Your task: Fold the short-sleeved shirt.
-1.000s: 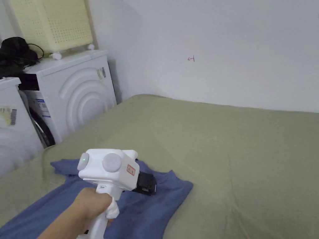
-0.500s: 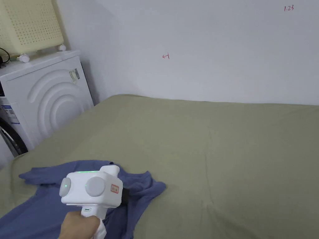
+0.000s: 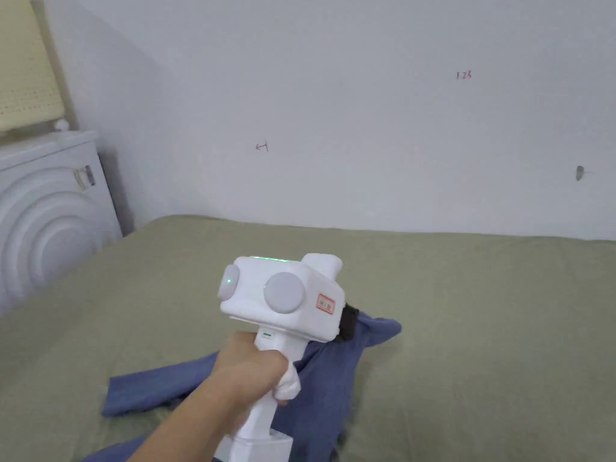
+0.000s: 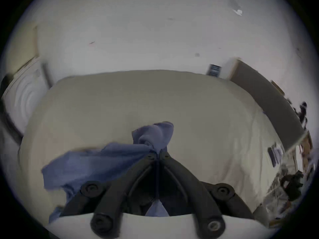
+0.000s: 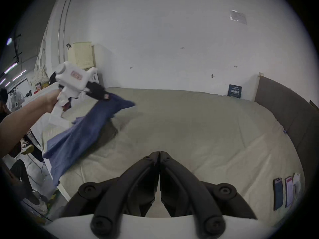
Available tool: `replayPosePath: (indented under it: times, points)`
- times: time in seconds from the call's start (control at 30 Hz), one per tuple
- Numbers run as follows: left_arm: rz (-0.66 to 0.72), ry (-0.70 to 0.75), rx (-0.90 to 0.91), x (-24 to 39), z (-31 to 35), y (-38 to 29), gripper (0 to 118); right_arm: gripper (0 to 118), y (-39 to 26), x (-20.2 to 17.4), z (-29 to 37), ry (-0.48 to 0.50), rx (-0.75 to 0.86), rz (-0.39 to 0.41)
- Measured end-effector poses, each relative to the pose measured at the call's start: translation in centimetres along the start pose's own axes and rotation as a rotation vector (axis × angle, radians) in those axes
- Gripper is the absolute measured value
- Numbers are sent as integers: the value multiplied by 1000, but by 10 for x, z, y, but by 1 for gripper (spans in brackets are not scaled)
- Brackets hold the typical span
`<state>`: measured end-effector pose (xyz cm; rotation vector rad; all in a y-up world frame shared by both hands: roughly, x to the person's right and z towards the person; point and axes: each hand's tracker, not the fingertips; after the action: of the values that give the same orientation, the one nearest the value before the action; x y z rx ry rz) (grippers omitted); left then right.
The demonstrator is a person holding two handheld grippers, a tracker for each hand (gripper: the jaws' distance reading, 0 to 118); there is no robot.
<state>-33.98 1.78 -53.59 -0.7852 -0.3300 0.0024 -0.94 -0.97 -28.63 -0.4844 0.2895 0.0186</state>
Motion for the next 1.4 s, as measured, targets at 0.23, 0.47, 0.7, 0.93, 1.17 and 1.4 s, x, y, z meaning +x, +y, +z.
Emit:
replayPosePath:
  times: [0.23, 0.47, 0.7, 0.93, 1.17, 1.4]
  points:
    - [-218, -324, -64, 198, -70, 28, 0, 6, -5, 37, 42, -99, 23, -46]
    - [-288, -486, -200, 324, -125, -15, 0, 6, -23, 78, 75, -213, 5, -113]
    - [-215, -485, -189, 339, -146, -42, 110, 6, -31, 94, 78, -255, -13, -132]
    - [-149, -419, -76, 269, -80, -26, 113, 6, -24, 95, 59, -252, -15, -136]
    - [-24, -53, 172, 135, 62, -57, 112, 6, 0, 95, 40, -232, 14, -122]
    - [220, 276, 343, 55, 157, -161, 107, 6, 18, 81, 24, -196, 42, -116]
